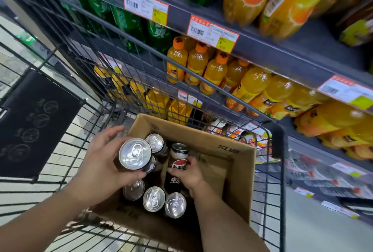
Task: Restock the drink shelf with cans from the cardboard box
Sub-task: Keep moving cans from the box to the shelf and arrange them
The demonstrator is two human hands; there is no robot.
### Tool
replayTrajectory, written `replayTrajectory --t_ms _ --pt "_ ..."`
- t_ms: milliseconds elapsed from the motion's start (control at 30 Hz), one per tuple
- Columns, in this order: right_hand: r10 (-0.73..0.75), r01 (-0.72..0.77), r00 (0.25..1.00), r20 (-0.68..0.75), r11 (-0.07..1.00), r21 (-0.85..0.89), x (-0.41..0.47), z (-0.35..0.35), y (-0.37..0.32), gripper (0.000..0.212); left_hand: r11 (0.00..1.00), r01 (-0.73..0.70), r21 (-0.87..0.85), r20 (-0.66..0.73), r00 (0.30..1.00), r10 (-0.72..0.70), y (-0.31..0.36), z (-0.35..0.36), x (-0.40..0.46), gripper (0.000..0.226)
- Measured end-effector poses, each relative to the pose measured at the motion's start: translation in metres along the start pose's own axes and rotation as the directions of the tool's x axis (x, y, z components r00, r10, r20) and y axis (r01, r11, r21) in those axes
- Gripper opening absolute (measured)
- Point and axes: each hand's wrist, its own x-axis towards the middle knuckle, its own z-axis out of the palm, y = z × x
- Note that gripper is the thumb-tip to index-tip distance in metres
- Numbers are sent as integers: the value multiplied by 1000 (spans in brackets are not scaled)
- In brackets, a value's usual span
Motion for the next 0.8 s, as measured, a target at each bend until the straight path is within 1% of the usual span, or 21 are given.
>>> replayTrajectory --t_ms 67,233,300,400,467,533,667,800 --pt "-66 64 997 30 997 50 -19 -7 -6 58 1000 2 -10 -14 1000 -2 5 -4 0 68" --pt "-231 230 973 11 971 69 -77 -26 -26 63 998 35 -49 -14 999 -35 33 -23 -5 69" --pt "-287 288 958 -17 955 67 -104 -36 -43 63 999 22 -45 9 1000 -21 45 -35 -8 75" --pt "-384 386 922 -42 921 56 -150 -51 -75 63 1000 -8 9 60 998 8 66 -54 -7 92" --pt "-425 427 903 -61 903 40 -177 -61 -92 58 1000 -19 -6 92 996 19 83 -67 -4 90" --pt "-467 471 879 -96 881 35 -204 -71 -106 55 998 -56 -8 113 992 57 104 -79 0 90" --pt "-528 546 832 -171 833 85 -247 -95 -126 60 991 -133 29 171 977 127 156 -93 10 109" --pt "-597 624 776 -204 774 109 -279 -130 -135 68 980 -200 12 218 957 193 210 -87 18 109"
